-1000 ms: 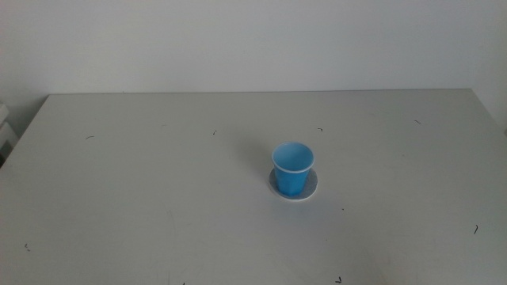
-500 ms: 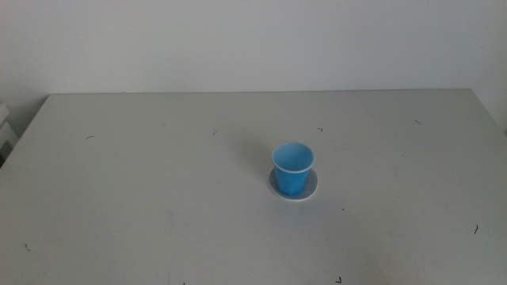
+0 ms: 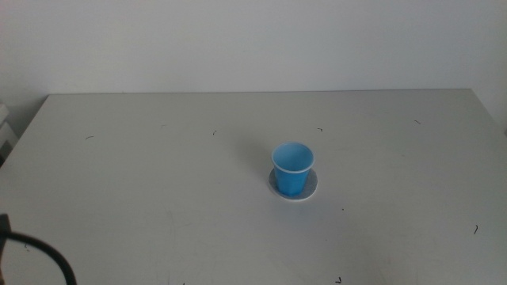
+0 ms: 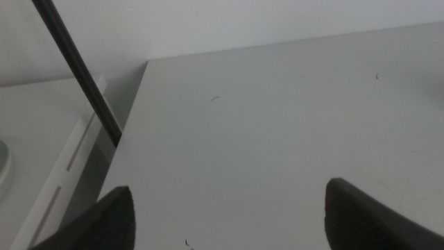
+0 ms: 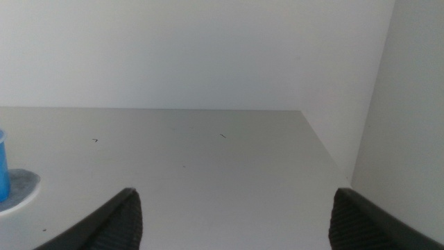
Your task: Place an empty cup on a cup mat.
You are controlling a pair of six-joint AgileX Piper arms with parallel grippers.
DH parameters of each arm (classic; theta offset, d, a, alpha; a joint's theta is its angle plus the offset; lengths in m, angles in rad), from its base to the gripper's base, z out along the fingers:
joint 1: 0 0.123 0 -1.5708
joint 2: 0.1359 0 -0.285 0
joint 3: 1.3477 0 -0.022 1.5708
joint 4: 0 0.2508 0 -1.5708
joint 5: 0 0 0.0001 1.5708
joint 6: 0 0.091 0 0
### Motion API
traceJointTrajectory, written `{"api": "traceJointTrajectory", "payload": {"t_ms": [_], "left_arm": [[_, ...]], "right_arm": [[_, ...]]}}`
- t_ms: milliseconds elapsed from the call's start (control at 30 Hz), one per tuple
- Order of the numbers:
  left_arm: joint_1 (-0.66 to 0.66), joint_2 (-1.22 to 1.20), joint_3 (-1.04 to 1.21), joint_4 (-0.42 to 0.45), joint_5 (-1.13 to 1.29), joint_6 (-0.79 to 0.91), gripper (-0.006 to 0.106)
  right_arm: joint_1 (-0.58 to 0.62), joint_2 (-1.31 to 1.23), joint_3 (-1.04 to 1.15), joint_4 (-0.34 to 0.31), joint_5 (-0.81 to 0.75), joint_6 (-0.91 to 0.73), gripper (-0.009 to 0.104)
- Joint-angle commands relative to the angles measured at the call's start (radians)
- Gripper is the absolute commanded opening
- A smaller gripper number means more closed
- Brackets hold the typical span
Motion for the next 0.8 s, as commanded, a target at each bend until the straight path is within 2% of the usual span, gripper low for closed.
{"api": "traceJointTrajectory", "payload": {"t_ms": [0, 300, 767], "left_arm": [[0.003, -0.054, 0.077, -0.012, -0.158, -0.016, 0.105], [0.003, -0.270, 0.317, -0.012, -0.235, -0.073, 0.105], [0.003, -0.368, 0.388, -0.012, -0.210, -0.094, 0.105]], "right_arm": [[0.001, -0.019, -0.012, -0.009, -0.078, -0.008, 0.094], [0.001, -0.019, -0.012, -0.009, -0.078, -0.008, 0.094], [0.001, -0.019, -0.012, -0.009, -0.078, -0.008, 0.094]]}}
